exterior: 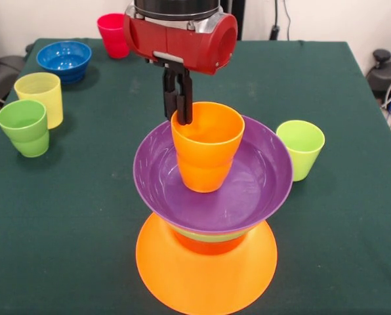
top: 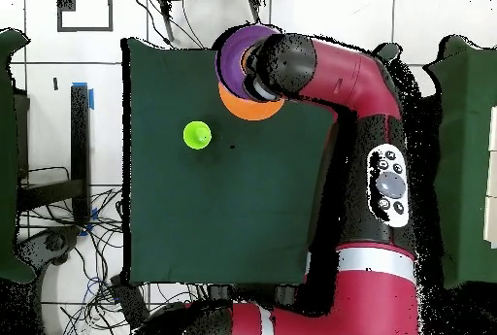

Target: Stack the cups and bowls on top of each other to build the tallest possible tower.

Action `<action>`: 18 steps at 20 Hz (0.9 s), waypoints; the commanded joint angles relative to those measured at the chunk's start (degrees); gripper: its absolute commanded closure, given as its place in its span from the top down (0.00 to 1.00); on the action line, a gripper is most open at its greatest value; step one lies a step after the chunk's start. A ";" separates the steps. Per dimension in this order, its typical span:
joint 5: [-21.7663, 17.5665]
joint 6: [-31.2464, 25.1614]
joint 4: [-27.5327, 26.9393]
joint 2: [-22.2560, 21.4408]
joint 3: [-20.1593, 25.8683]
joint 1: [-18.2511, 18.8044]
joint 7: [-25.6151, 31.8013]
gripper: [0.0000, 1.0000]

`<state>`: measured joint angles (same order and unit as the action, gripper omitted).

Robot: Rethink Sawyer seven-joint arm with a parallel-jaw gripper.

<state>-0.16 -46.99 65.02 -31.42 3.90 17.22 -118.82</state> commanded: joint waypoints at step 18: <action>1.02 -6.00 0.82 1.69 1.90 -2.37 -4.34 0.00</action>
<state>0.62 -46.99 64.85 -31.28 3.90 16.71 -118.82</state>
